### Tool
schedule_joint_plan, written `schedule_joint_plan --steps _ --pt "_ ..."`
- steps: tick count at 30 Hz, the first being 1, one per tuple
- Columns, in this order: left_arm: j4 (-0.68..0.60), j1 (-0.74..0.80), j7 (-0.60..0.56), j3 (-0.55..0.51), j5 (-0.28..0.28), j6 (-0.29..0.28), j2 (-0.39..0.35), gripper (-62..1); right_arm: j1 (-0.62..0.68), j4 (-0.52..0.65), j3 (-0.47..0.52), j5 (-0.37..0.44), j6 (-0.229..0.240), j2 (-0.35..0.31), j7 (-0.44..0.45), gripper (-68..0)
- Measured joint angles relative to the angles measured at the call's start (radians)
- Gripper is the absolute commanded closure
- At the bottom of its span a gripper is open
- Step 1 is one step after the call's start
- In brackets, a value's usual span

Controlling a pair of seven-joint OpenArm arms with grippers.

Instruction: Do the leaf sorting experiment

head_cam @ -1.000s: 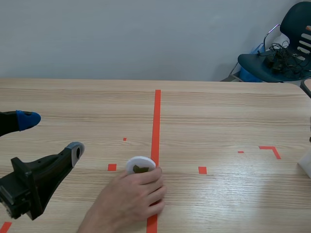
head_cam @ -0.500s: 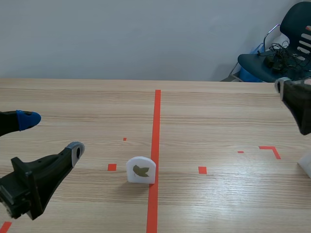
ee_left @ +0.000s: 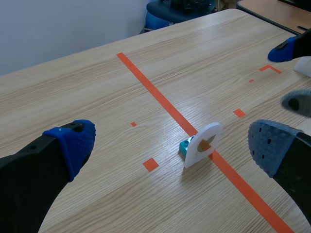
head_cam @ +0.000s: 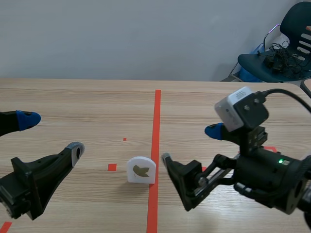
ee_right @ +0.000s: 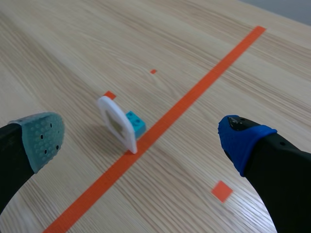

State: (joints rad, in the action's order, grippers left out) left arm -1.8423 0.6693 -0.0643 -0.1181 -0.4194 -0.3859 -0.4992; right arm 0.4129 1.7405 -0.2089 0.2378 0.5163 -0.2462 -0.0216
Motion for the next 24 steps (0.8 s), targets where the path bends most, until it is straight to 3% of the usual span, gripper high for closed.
schedule_joint_plan --steps 3,6,9,11,17,19,24 --pt "0.000 0.000 0.000 0.000 0.000 0.000 0.000 -62.3 -0.050 -0.098 -0.089 -0.091 -0.008 0.009 0.079 -67.9" --pt "0.000 0.000 0.000 0.000 0.000 0.000 0.000 -62.3 -0.112 -0.233 -0.156 -0.163 -0.054 0.035 0.122 -67.9" --pt "0.000 0.000 0.000 0.000 0.000 0.000 0.000 -62.3 -0.191 -0.393 -0.203 -0.218 -0.066 0.066 0.222 -67.9" --pt "0.000 0.000 0.000 0.000 0.000 0.000 0.000 -62.3 -0.242 -0.491 -0.227 -0.261 -0.098 0.092 0.271 -67.9" --pt "0.000 0.000 0.000 0.000 0.000 0.000 0.000 -62.3 -0.351 -0.679 -0.286 -0.306 -0.123 0.162 0.339 -67.9" --pt "0.000 0.000 0.000 0.000 0.000 0.000 0.000 -62.3 -0.360 -0.689 -0.304 -0.306 -0.163 0.172 0.338 -58.6" --pt "0.000 0.000 0.000 0.000 0.000 0.000 0.000 -62.3 -0.357 -0.680 -0.309 -0.306 -0.181 0.168 0.337 -26.9"
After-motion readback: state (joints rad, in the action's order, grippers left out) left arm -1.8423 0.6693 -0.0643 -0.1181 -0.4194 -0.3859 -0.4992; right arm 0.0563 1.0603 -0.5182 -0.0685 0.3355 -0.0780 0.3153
